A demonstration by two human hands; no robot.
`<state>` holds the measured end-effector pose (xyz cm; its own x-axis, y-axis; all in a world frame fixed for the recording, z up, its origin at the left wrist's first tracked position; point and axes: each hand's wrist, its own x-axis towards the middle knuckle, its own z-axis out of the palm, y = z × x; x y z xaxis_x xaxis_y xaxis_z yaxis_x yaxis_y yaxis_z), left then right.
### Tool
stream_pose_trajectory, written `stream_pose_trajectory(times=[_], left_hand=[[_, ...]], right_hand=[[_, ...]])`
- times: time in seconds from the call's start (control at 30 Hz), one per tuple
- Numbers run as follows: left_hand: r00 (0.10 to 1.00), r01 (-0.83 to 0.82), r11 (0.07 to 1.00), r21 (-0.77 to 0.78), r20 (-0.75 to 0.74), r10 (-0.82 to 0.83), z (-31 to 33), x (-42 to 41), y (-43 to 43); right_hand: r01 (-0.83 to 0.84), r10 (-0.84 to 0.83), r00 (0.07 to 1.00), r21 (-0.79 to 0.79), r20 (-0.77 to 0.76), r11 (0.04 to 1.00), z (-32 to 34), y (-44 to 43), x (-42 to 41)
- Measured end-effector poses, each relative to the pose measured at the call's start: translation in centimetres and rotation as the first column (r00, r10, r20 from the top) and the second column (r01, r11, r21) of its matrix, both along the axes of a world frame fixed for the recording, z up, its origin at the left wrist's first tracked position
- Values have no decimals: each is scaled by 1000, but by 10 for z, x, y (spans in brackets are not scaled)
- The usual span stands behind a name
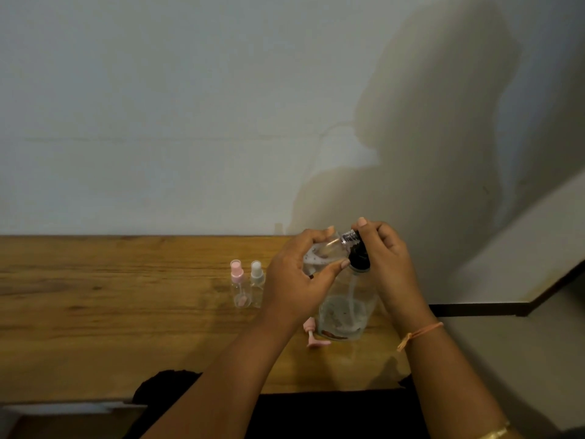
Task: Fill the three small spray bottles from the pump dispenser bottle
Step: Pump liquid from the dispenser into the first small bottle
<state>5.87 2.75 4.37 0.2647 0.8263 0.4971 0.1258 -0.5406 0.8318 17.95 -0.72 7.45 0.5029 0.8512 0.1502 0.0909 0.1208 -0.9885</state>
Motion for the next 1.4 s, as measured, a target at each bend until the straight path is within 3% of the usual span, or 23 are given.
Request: stream_pose_trajectory(times=[0.23,0.53,0.8,1.2,1.4], left_hand=[[1000,-12,1000,18,-8,12,0,0,1],[995,-25,1000,18,-99,27,-4,-1,6],[998,-37,998,55,-41,39,-1,1,3],[993,-31,1000,7,-116,31,-4,-2,7],[998,-14,999,45,-62,17,-1,0,3]], right_hand=[[-23,23,1000,-43,-2,999,1,4,3],[-6,9,994,-27,109,1000,2,4,1],[-22,19,998,-50,-64,998,4,1,1],[-71,83,988,-88,133,994,3,6,9],[-17,19,993,21,-115,1000,0,3,7]])
